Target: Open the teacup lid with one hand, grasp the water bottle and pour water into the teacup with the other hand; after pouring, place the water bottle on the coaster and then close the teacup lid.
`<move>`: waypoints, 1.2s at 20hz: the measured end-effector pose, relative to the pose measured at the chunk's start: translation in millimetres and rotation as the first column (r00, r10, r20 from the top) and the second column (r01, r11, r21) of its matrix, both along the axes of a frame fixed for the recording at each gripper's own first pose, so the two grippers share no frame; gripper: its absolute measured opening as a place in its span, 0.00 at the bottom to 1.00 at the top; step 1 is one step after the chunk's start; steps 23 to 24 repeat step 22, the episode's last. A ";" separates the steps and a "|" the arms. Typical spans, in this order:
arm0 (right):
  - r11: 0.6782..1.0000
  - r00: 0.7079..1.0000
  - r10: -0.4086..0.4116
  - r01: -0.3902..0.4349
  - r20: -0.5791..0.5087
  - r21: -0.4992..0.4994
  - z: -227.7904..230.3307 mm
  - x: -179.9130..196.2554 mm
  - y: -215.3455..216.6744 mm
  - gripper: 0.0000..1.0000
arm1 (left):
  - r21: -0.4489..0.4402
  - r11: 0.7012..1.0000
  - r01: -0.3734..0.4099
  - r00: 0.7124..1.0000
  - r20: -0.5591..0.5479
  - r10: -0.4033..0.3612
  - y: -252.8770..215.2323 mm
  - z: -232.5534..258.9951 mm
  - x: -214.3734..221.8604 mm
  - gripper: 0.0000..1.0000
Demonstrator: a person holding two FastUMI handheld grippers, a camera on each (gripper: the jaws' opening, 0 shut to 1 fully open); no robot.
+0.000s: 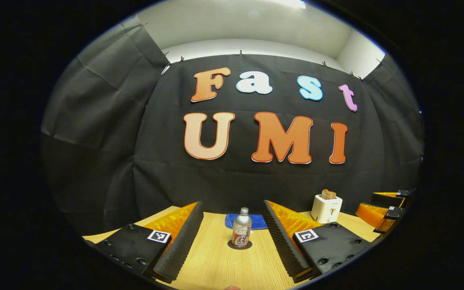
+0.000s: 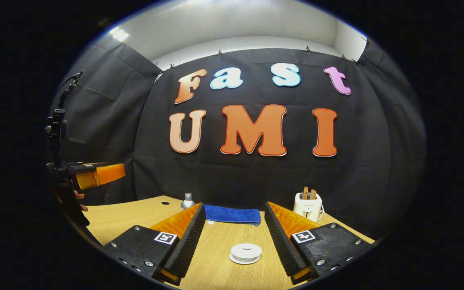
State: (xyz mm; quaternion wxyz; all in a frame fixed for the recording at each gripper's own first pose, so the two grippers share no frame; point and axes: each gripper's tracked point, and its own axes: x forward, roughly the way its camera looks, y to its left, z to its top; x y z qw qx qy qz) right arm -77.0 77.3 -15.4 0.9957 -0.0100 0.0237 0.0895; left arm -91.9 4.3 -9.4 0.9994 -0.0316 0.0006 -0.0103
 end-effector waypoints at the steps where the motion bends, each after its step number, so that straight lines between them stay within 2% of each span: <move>1: 1.000 1.000 -0.003 0.003 0.001 -0.001 1.8 -1.7 0.8 0.88 | 0.004 1.000 0.000 1.000 -0.001 0.000 0.3 1.1 0.1 0.95; 8: 1.000 1.000 0.014 -0.013 0.010 -0.024 8.4 1.1 12.2 0.88 | 0.013 1.000 0.001 1.000 -0.003 -0.001 2.6 -3.3 5.4 0.96; 17: 0.999 0.999 0.035 -0.035 0.011 -0.029 -2.0 32.5 18.7 0.89 | 0.072 0.997 -0.019 1.000 0.018 0.018 1.9 -12.8 41.4 0.96; 24: 0.999 0.999 0.032 -0.032 0.004 -0.034 -4.8 47.2 16.5 0.90 | 0.051 0.999 -0.005 1.000 0.008 0.004 -5.0 -14.6 56.9 0.95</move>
